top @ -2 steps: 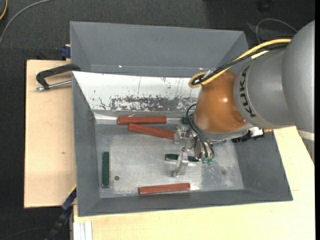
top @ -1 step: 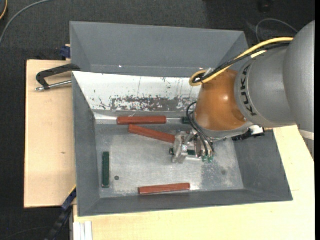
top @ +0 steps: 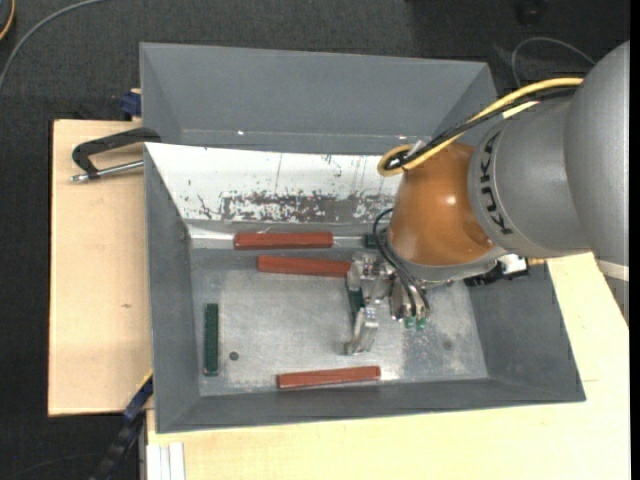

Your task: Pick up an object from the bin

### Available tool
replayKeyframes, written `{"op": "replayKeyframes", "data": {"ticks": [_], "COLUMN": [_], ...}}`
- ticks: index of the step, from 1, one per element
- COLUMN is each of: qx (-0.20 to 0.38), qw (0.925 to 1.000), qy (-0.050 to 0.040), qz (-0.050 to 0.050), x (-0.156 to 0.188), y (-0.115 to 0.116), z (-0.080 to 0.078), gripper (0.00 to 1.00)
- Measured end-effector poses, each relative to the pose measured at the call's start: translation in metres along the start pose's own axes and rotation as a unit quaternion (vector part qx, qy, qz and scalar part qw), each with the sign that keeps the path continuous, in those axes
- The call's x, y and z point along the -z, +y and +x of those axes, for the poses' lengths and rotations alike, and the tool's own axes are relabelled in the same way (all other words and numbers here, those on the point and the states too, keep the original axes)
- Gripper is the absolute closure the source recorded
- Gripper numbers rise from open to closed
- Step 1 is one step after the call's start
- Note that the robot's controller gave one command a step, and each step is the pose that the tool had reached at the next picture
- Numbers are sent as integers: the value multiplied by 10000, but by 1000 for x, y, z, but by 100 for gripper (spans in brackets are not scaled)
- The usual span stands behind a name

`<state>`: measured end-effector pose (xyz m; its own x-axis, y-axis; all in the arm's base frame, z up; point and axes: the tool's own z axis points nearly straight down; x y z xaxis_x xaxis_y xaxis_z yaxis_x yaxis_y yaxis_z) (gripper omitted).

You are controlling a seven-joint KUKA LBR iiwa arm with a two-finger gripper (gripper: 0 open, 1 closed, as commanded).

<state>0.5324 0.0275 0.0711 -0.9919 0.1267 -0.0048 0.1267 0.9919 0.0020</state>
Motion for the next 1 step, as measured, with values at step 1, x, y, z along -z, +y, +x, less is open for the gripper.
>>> {"op": "replayKeyframes", "data": {"ticks": [1], "qx": [744], "qw": [9972], "qy": [-14], "qz": [13], "x": [0], "y": [-64], "z": [-12], "gripper": [0]}}
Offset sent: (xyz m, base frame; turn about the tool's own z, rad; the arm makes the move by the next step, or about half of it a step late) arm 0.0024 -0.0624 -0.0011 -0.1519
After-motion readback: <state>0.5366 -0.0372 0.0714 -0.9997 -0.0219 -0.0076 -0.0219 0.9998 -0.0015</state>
